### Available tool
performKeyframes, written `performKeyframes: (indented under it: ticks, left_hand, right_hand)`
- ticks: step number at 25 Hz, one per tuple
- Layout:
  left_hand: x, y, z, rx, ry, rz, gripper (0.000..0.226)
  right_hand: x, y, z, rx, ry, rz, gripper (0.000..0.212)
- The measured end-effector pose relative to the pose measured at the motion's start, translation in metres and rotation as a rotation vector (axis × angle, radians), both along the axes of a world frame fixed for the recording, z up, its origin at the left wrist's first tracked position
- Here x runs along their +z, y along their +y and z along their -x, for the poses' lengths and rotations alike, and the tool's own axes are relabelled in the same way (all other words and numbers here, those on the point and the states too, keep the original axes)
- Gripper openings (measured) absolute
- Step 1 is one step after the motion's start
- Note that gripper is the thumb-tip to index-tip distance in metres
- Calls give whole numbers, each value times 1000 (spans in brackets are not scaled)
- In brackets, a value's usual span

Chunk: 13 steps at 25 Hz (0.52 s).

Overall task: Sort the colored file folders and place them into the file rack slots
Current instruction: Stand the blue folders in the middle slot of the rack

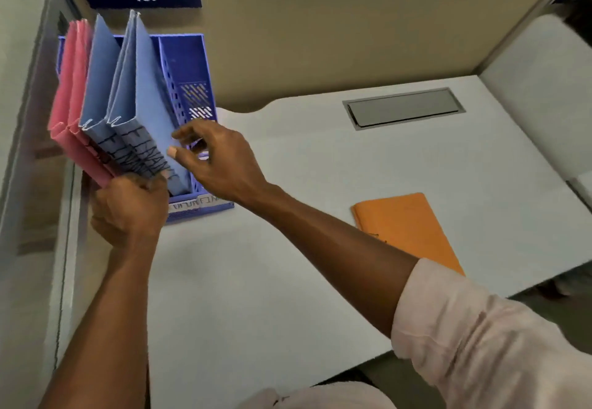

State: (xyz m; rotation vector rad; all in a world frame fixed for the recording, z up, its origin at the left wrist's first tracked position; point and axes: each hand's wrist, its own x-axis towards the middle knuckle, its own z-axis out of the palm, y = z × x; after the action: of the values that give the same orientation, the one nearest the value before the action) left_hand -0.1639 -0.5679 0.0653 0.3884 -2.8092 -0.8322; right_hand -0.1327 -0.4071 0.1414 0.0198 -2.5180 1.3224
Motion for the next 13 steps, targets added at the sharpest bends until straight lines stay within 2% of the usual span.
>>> performKeyframes:
  ticks: [4,9,13]
  left_hand:
    - [-15,12,-15,31,-107,-6,50]
    - [-44,69,-81,-324,-553,93,41]
    - [-71,138,-160,-527,-743,66,35]
  right_hand:
    - [-41,31,-65,-89,-145,-19,23]
    - [-99,101,-165,-263,-360,15,20]
    - [-137,188,-255,-514,-478,91,15]
